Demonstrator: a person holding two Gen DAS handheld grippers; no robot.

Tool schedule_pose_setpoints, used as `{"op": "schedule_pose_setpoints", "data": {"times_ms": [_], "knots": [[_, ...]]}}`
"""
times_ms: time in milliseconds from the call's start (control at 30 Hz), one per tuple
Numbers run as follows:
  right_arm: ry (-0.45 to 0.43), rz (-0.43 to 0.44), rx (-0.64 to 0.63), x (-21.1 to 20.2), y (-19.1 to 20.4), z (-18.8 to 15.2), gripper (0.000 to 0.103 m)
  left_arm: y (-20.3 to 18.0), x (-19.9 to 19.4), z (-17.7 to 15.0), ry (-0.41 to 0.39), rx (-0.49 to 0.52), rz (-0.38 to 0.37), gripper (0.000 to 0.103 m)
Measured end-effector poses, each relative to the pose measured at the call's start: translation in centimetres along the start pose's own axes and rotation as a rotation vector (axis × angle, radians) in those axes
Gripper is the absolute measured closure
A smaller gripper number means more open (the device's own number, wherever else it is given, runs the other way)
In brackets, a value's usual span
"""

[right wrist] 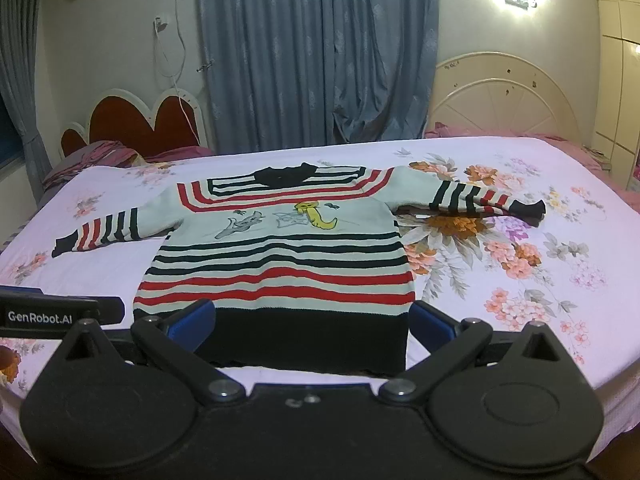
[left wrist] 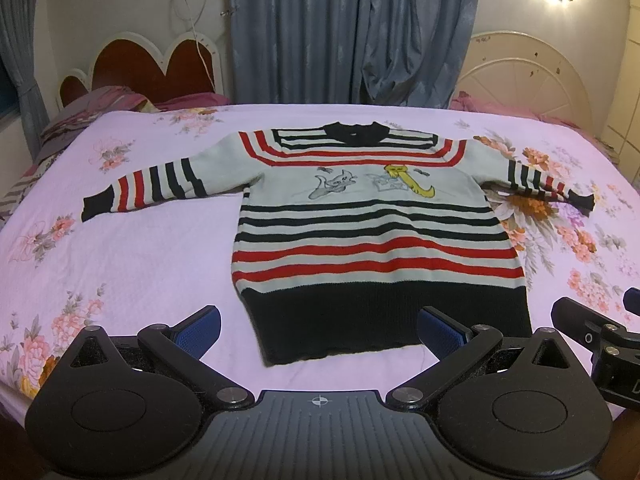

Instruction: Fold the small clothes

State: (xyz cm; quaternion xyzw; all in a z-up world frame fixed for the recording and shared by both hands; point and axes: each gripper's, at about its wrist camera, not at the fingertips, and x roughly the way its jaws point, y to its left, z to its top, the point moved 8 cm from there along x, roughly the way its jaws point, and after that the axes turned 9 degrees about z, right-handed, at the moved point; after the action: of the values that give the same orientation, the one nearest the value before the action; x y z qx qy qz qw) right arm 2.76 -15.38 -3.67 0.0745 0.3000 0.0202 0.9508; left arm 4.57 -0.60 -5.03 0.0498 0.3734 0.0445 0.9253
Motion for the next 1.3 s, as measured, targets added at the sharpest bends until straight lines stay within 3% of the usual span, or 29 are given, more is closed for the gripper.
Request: {"op": "schedule_pose_setpoints", "data": {"times_ms": [700,1300], "knots": [[0.010,-0.030,-0.018,1.7,-2.1,0.9,0.001,-2.1,1.9,1.1,-0.002,0.041,0.007,0.000],[0.020,-0.077,0.006,7.2,-7.3,3.9,0.001,-4.4,8.7,5.5,-0.020,0.063,-0.009,0.000]]}}
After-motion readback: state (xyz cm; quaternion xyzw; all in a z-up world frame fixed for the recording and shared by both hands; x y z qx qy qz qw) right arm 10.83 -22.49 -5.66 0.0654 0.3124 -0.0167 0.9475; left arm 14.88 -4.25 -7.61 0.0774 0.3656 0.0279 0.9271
